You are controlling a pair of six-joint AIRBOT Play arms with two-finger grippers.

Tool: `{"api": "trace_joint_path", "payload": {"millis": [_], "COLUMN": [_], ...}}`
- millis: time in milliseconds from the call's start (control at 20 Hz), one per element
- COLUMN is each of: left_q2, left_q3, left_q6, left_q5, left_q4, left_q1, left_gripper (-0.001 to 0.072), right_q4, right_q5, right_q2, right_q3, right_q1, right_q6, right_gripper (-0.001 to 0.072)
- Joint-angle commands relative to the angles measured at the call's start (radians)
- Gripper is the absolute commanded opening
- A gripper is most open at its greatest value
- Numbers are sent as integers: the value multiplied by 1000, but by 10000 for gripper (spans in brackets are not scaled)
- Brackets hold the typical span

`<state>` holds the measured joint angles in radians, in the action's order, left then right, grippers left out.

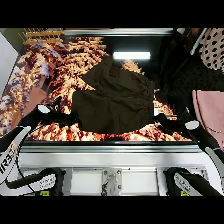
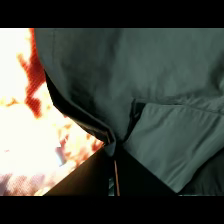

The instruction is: Fold the clothes and pants, and hang the long-sleeved shirts on hangers.

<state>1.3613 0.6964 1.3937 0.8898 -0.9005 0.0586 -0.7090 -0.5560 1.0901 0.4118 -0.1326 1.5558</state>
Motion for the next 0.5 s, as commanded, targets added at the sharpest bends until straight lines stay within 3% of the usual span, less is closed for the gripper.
{"api": "trace_joint_path", "payload": {"millis": [0, 150, 200, 300, 350, 450], "left_q2": [1, 1, 1, 1, 1, 1], "left_q3": [0, 0, 0, 0, 0, 0], "left_q6": [0, 0, 0, 0, 0, 0], "left_q5": [-3, -3, -3, -4, -4, -5], "left_q4": [0, 0, 0, 0, 0, 0], "left_q1": [-1, -1, -1, -1, -1, -1], "left_gripper": [5, 5, 5, 5, 5, 5], "right_q4": [182, 273, 285, 285, 284, 284], "right_q5": [100, 100, 100, 87, 77, 60], "right_q2": [67, 110, 114, 114, 114, 114], "right_q3": [-8, 7, 9, 13, 13, 14], "right_q1": [50, 84, 95, 103, 103, 103], "right_q6": [-166, -262, -282, -331, -351, -357], "right_gripper": [610, 604, 547, 286, 249, 249]}}
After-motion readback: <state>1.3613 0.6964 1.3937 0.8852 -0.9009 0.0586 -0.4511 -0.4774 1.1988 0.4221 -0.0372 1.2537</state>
